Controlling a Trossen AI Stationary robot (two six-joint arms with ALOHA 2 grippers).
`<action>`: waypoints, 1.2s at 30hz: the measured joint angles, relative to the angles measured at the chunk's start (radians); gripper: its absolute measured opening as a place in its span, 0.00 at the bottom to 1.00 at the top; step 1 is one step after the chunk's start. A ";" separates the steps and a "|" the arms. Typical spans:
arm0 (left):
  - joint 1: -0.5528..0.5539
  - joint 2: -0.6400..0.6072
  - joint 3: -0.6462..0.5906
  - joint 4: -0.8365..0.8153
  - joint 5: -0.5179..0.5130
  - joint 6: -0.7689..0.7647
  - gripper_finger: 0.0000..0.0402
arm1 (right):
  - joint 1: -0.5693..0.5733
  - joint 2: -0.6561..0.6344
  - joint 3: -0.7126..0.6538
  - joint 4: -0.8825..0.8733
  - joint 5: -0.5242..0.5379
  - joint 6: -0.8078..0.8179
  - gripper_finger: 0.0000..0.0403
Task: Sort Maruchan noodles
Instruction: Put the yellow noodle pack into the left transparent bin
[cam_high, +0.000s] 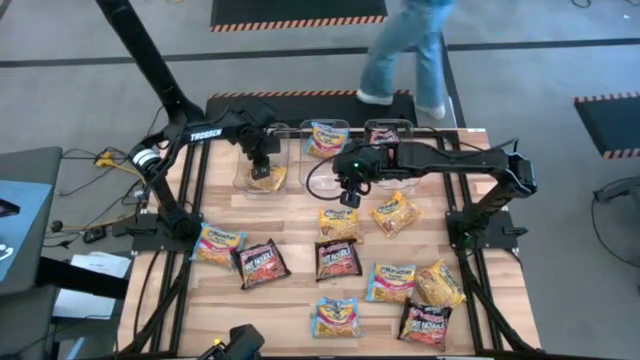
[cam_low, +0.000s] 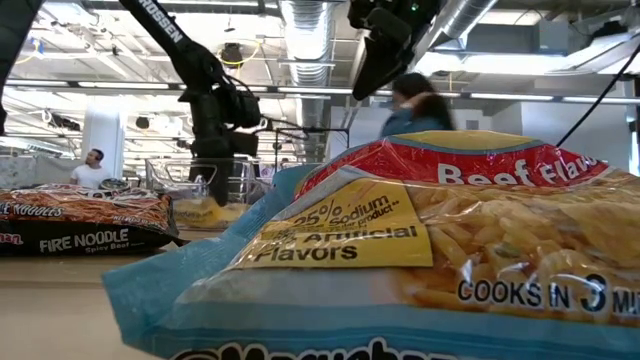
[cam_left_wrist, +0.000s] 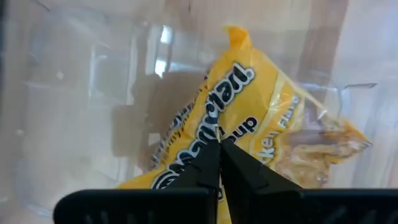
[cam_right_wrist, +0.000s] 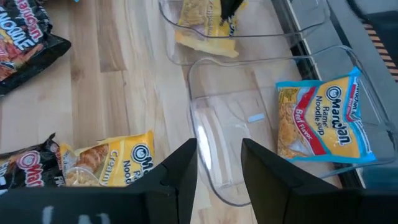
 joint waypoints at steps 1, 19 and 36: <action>0.000 -0.008 0.000 -0.002 0.010 0.001 0.00 | -0.003 0.000 0.000 0.000 0.000 0.000 0.37; -0.018 -0.040 0.007 -0.100 0.091 0.084 0.00 | -0.013 0.000 0.000 -0.005 0.001 0.000 0.37; -0.064 -0.046 0.216 -0.521 0.236 0.024 0.00 | -0.012 0.000 0.000 -0.006 0.000 0.000 0.37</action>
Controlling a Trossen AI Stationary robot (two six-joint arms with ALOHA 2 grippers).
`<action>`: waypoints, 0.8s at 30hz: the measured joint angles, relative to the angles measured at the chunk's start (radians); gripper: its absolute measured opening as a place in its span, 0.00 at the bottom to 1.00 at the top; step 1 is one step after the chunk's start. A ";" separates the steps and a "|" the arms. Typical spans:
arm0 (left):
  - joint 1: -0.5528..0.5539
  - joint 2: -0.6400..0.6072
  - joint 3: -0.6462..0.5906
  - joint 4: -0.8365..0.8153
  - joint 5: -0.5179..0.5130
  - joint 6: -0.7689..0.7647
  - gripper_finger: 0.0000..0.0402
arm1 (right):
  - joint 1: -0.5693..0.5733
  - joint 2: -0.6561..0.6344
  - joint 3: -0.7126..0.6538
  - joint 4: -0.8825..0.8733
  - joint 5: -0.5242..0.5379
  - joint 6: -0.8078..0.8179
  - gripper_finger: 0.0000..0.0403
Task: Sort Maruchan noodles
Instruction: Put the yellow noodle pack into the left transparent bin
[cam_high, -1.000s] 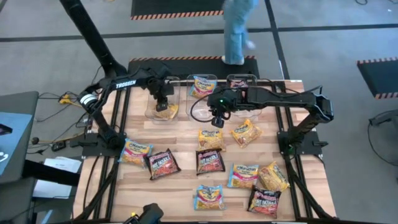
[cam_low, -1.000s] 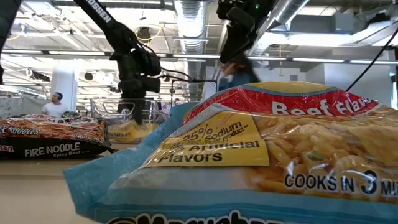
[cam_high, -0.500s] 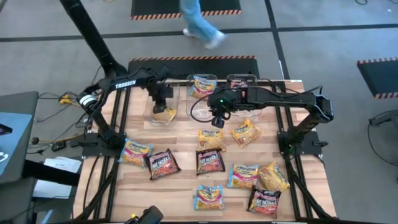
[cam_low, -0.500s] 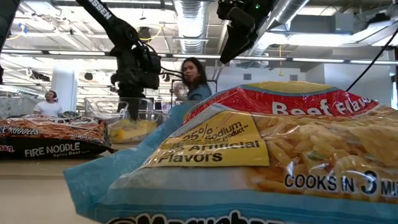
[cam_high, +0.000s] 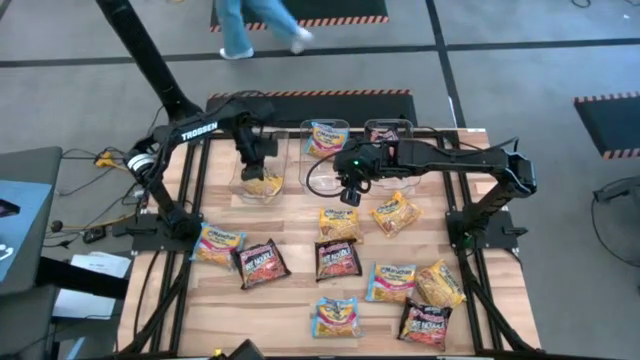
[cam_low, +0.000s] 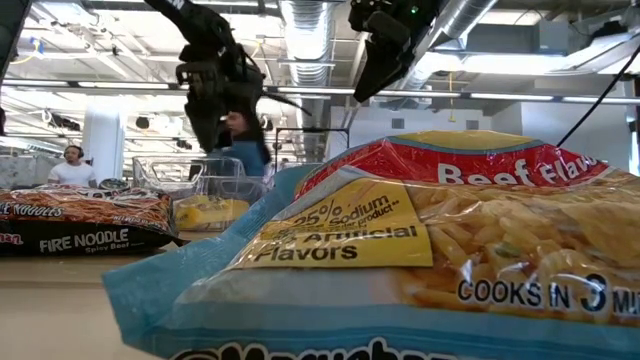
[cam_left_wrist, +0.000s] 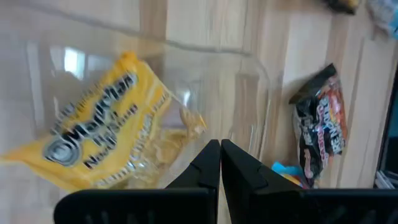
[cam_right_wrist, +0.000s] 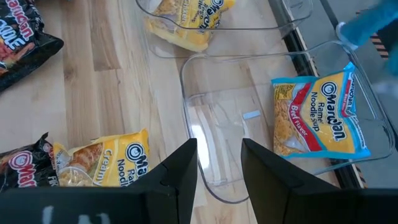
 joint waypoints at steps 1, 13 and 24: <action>-0.006 0.005 -0.011 -0.003 -0.004 -0.003 0.00 | 0.000 0.000 0.000 0.000 0.000 0.000 0.37; -0.037 0.060 -0.061 0.096 -0.136 0.003 0.00 | 0.003 0.000 0.000 -0.004 0.000 0.000 0.37; -0.031 0.060 -0.061 0.196 -0.262 -0.072 0.07 | 0.003 0.000 0.000 -0.005 -0.001 0.000 0.37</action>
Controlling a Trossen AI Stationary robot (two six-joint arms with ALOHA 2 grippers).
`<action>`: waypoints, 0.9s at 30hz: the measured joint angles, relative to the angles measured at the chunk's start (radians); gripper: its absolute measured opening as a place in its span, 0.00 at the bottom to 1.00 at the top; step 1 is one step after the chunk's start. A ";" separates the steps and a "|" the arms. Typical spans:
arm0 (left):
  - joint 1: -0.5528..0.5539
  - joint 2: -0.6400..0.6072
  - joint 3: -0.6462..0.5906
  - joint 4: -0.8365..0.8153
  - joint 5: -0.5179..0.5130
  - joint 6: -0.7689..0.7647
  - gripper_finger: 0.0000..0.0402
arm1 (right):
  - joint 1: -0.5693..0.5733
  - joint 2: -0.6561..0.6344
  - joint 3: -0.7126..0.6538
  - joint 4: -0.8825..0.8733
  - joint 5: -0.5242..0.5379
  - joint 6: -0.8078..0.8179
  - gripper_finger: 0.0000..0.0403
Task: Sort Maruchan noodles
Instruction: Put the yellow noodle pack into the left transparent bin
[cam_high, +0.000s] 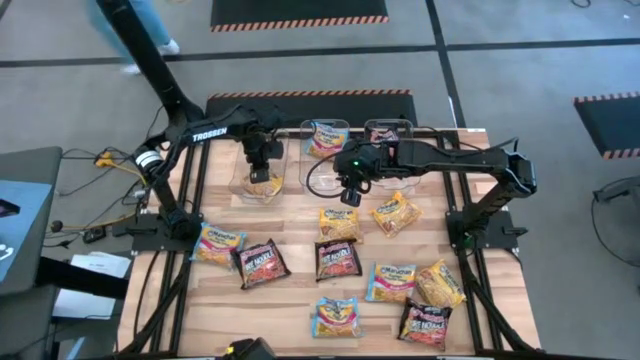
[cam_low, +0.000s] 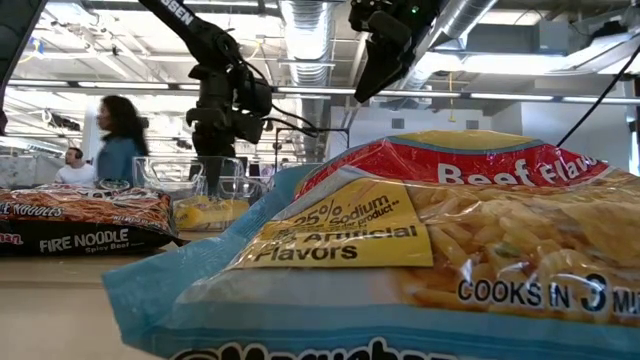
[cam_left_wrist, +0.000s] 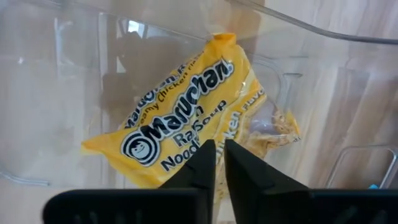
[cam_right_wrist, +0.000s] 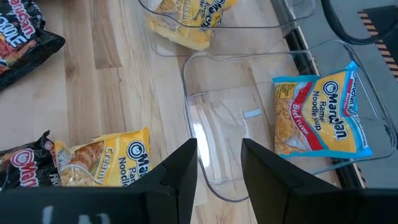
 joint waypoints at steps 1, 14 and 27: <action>0.000 0.000 0.000 0.000 0.000 0.000 0.09 | 0.000 0.000 0.000 0.000 0.000 0.000 0.37; -0.002 0.000 0.000 0.101 -0.010 0.025 0.44 | 0.000 0.000 0.000 0.000 0.000 0.000 0.37; 0.006 -0.002 -0.075 0.128 -0.034 -0.022 0.51 | 0.000 0.000 0.000 -0.002 -0.001 0.000 0.37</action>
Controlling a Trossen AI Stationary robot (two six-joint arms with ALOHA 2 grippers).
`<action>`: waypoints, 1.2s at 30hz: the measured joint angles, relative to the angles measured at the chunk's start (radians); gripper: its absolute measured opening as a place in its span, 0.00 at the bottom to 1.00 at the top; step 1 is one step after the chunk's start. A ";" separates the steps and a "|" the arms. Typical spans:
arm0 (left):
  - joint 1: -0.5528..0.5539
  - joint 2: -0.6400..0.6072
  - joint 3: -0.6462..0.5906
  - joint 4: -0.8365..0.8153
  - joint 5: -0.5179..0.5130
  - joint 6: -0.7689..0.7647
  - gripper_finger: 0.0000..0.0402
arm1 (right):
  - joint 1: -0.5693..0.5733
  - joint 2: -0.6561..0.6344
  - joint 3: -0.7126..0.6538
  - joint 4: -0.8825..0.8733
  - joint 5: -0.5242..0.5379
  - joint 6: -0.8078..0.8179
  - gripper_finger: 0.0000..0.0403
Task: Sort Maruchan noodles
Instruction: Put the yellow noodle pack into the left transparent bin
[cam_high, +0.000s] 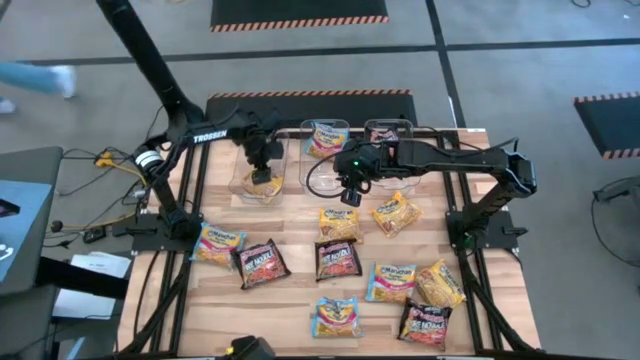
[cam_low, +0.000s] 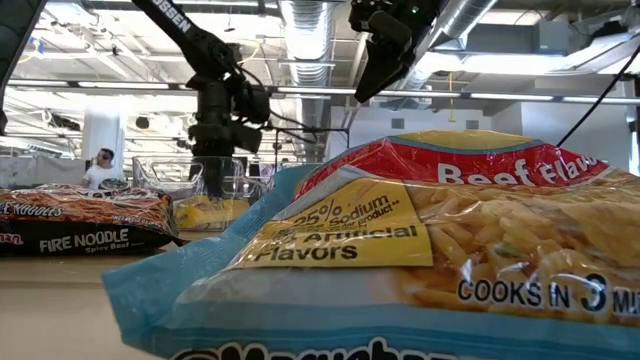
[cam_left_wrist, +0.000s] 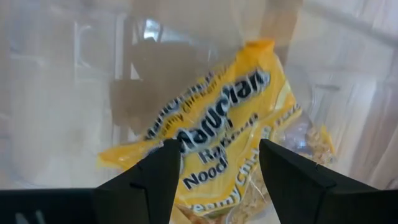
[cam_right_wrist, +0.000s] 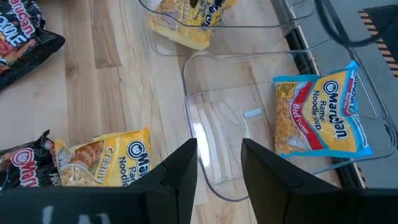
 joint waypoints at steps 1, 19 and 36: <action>0.000 0.000 -0.007 0.002 -0.001 0.005 0.51 | 0.000 0.000 0.000 0.000 0.000 0.000 0.37; 0.002 -0.008 -0.144 0.137 -0.025 -0.026 0.51 | 0.000 0.000 0.000 0.002 0.000 0.000 0.37; 0.002 -0.009 -0.202 0.188 -0.020 -0.119 0.30 | 0.000 0.000 0.000 0.009 0.000 0.002 0.37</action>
